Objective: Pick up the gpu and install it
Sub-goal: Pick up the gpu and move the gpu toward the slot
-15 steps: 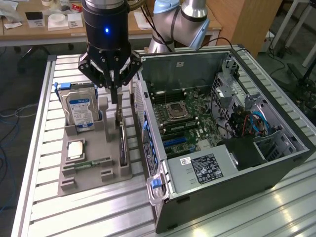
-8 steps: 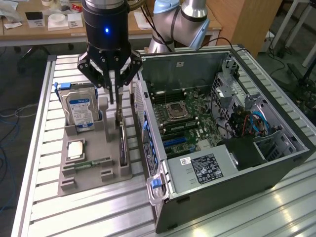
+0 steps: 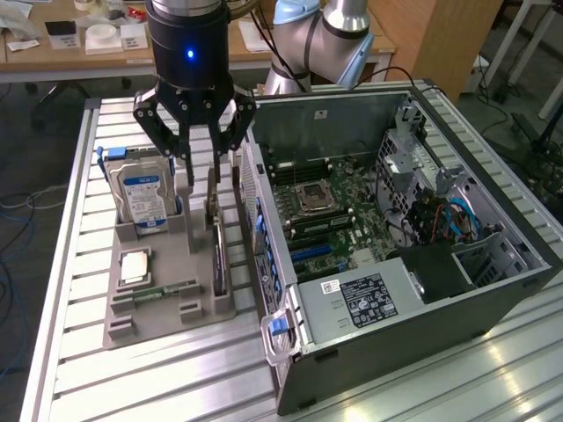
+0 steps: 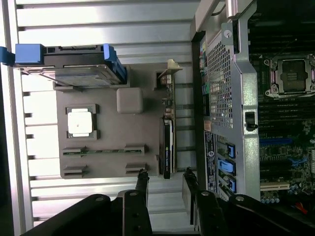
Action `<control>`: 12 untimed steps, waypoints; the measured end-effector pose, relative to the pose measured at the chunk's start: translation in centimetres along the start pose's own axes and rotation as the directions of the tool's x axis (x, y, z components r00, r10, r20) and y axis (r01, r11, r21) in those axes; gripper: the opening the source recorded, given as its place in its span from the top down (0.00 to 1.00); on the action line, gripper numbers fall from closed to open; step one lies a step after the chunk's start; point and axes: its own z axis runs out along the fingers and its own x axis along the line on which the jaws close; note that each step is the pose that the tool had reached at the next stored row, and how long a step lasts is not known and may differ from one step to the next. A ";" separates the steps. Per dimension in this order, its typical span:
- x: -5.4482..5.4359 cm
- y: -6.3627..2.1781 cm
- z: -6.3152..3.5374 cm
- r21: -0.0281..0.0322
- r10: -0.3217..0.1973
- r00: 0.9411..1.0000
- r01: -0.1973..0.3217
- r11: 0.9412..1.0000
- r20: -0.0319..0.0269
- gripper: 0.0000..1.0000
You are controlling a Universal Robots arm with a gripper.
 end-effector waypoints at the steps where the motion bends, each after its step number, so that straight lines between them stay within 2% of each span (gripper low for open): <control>1: 0.0 0.00 0.00 0.000 0.000 1.000 0.000 1.000 0.000 0.58; 12: 0.0 -0.08 1.75 0.000 0.000 1.000 0.000 1.000 0.000 0.58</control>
